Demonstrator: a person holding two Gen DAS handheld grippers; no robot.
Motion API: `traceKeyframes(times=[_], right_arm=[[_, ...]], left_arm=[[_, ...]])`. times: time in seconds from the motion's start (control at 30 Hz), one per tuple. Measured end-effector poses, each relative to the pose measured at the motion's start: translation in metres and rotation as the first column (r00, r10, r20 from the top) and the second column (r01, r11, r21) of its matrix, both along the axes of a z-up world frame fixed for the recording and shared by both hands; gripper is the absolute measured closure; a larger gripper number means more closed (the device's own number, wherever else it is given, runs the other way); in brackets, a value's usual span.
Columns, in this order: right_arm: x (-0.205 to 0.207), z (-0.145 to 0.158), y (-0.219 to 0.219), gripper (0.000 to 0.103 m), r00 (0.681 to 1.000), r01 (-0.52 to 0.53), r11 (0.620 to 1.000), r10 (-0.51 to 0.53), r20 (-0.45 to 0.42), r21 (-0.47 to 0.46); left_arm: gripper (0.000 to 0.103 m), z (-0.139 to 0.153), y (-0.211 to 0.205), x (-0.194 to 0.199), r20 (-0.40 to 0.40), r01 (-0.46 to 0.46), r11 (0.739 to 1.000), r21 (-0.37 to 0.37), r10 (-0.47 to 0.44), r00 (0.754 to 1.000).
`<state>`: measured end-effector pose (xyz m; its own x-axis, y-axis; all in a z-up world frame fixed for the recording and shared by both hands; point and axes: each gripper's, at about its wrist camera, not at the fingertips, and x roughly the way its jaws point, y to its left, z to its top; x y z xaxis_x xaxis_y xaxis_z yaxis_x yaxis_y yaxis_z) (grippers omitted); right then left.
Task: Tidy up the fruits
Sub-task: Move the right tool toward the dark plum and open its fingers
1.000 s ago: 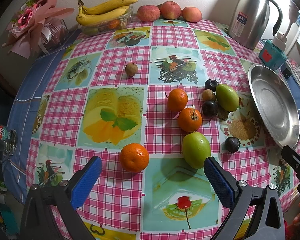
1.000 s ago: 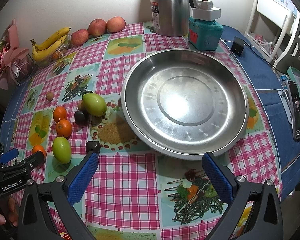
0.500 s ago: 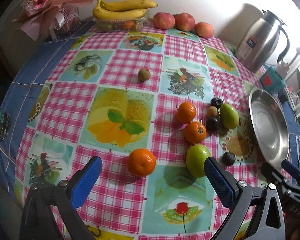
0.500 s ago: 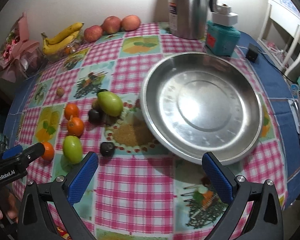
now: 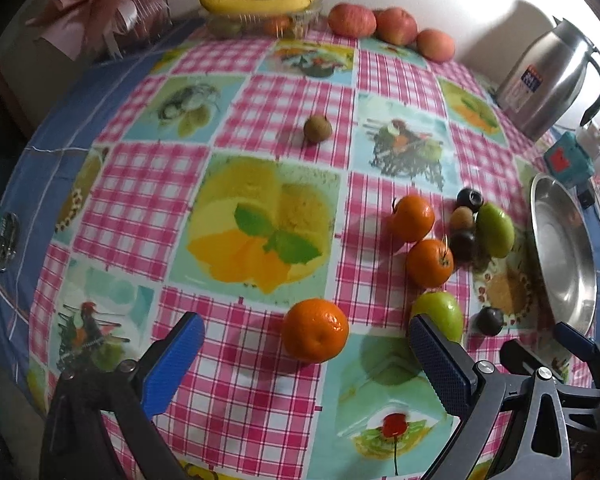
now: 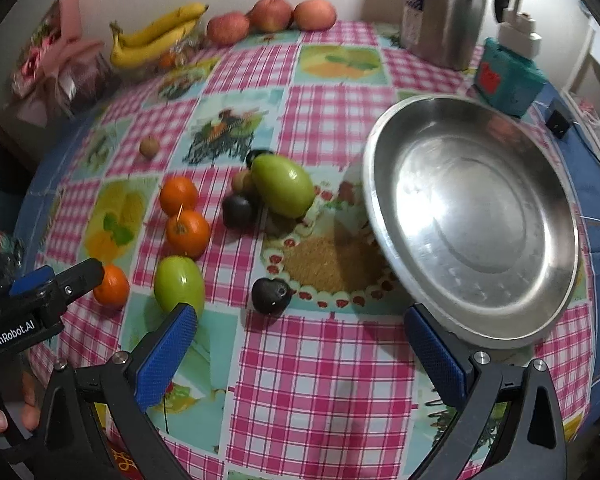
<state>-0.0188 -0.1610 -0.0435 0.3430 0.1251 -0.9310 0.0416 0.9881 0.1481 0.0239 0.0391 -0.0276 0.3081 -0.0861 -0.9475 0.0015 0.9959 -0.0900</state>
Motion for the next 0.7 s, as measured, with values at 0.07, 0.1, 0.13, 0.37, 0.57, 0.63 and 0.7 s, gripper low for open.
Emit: traceKeyframes(times=[0.07,0.1,0.13,0.37,0.57,0.63,0.7], right_arm=[[0.003,-0.006,0.003,0.0,1.0,0.0,1.0,0.0,-0.028,-0.005],[0.004,-0.008,0.002,0.0,0.999,0.002,1.0,-0.003,-0.038,-0.009],[0.005,-0.01,0.002,0.0,0.999,0.005,1.0,-0.005,-0.045,-0.01],[0.012,-0.03,0.009,0.0,0.994,-0.016,0.999,0.013,-0.112,-0.028],[0.022,-0.043,0.014,0.0,0.989,-0.032,0.999,0.027,-0.143,-0.035],[0.028,-0.051,0.018,0.0,0.987,-0.039,0.998,0.031,-0.156,-0.045],[0.031,-0.056,0.019,0.0,0.986,-0.046,0.997,0.036,-0.162,-0.06]], left_arm=[[0.0,-0.006,-0.003,0.001,-0.022,0.006,1.0,0.008,-0.006,1.0],[0.0,-0.008,-0.004,0.001,-0.028,0.008,1.0,0.01,-0.008,1.0],[0.0,-0.01,-0.004,0.002,-0.037,0.009,1.0,0.011,-0.009,0.999],[0.0,-0.028,-0.006,0.006,-0.088,0.012,1.0,0.015,-0.011,0.996],[0.0,-0.042,-0.005,0.013,-0.12,-0.003,1.0,0.021,0.005,0.993],[0.0,-0.046,-0.003,0.015,-0.128,-0.009,1.0,0.023,0.012,0.992],[0.0,-0.053,-0.003,0.018,-0.136,-0.018,0.999,0.03,0.022,0.99]])
